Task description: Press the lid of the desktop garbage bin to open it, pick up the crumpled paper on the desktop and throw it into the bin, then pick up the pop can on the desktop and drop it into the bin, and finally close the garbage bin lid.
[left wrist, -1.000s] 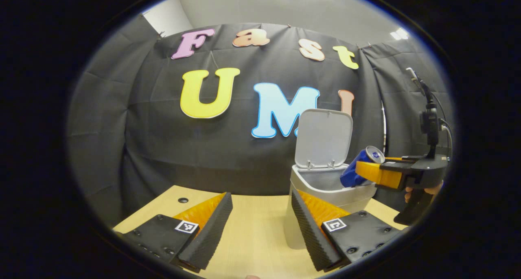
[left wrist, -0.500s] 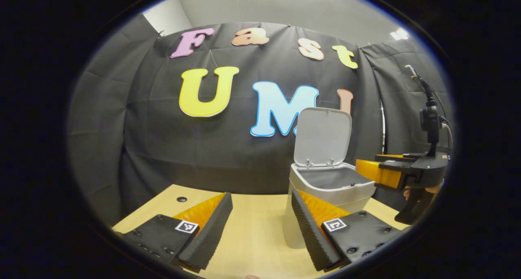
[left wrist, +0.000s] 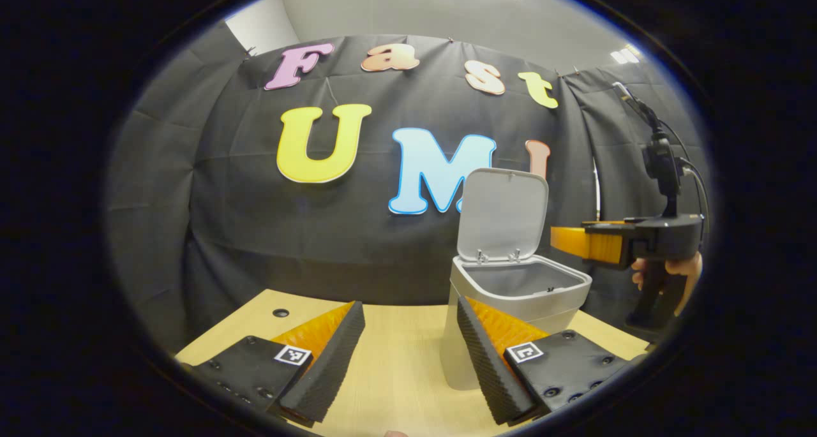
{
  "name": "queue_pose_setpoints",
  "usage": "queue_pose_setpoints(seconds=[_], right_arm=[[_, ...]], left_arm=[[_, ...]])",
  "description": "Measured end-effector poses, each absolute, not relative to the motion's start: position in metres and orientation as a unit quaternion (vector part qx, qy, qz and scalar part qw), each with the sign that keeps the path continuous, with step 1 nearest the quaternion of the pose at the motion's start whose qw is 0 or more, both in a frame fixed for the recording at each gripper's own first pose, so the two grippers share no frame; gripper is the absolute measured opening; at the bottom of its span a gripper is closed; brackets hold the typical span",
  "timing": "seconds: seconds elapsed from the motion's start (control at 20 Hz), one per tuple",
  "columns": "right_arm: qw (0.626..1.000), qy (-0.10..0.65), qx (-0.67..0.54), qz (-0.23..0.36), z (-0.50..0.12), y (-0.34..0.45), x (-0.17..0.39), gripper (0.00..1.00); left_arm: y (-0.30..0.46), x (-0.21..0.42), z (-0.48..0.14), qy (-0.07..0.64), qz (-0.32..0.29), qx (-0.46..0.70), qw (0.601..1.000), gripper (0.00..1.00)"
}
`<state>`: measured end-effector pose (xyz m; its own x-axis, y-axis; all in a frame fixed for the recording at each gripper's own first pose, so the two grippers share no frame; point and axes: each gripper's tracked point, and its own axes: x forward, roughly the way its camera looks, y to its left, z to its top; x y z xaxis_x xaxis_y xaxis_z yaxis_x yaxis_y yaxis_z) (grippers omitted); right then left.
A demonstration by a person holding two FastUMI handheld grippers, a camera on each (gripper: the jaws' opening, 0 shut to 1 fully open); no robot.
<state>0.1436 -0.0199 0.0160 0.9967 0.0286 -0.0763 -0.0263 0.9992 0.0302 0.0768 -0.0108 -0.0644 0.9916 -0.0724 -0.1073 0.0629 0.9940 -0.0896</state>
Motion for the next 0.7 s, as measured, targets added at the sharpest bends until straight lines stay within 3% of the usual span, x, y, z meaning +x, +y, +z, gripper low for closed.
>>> queue_pose_setpoints(seconds=[0.7], right_arm=[[1.0, -0.004, -0.012, -0.006, 0.108, -0.023, 0.213, 0.91]], left_arm=[[0.002, 0.071, -0.051, 0.051, -0.026, -0.053, 0.997, 0.96]])
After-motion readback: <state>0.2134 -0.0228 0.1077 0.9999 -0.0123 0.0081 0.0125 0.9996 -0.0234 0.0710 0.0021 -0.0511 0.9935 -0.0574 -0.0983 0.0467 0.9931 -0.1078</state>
